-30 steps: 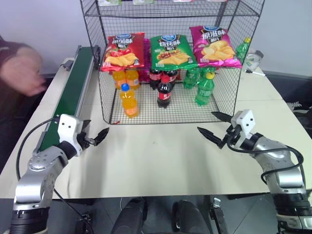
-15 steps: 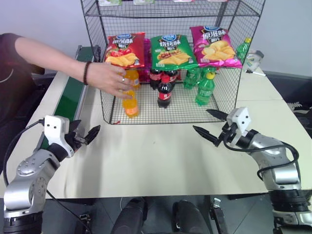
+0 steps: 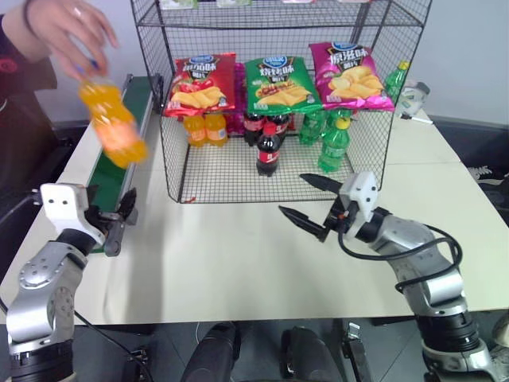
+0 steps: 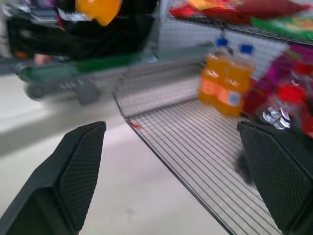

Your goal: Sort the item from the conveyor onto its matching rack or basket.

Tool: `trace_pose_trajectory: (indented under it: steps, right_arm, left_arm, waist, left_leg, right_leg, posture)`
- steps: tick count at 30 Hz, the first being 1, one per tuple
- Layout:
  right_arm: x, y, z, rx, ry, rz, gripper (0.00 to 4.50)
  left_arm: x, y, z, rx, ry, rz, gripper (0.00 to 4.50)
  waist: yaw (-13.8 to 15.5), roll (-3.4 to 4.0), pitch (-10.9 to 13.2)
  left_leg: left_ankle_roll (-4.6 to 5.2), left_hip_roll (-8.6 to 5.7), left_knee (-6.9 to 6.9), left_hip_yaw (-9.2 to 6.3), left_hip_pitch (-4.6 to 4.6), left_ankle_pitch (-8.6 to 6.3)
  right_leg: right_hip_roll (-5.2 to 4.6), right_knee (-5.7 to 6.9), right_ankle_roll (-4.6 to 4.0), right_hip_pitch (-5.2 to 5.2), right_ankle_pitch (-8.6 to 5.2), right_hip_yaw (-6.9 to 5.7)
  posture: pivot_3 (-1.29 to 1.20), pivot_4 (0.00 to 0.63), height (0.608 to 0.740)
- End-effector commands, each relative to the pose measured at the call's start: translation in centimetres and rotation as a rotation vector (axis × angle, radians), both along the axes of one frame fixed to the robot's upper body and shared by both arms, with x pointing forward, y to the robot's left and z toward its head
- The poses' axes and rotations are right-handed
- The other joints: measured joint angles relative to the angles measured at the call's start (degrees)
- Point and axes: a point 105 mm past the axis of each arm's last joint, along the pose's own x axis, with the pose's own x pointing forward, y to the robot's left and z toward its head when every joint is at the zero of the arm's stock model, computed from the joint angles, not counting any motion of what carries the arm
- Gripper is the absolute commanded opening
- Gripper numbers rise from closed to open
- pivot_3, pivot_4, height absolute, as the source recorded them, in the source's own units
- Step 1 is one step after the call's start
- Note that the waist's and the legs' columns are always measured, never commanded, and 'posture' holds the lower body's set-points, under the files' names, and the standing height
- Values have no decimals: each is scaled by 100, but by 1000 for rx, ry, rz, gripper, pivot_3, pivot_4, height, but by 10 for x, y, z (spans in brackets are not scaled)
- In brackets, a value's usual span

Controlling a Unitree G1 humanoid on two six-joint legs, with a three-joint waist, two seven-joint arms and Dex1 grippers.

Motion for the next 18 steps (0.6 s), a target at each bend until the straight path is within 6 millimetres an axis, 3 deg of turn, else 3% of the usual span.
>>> trace_pose_trajectory:
  steps: [1,6,18]
  right_arm:
    - [-14,21,16,49,-46,50,4500]
    - [-23,37,18,91,-24,88,4500]
    - [-22,35,15,92,-27,85,4500]
  left_arm:
    - [-6,18,17,27,-75,81,4402]
    - [-11,30,16,42,-77,138,4402]
    - [-8,39,18,30,-100,173,4402]
  waist:
    - [-1,0,0]
    - [1,-2,-1]
    - [-2,-2,-1]
  left_leg:
    - [0,0,-1,0,0,0]
    - [0,0,0,0,0,0]
    - [0,0,0,0,0,0]
  right_leg:
    - [0,0,0,-8,0,0]
    - [1,-1,0,-9,0,-1]
    - [2,-2,1,-10,1,-1]
  posture:
    - [0,150,740]
    - [0,150,740]
    - [0,150,740]
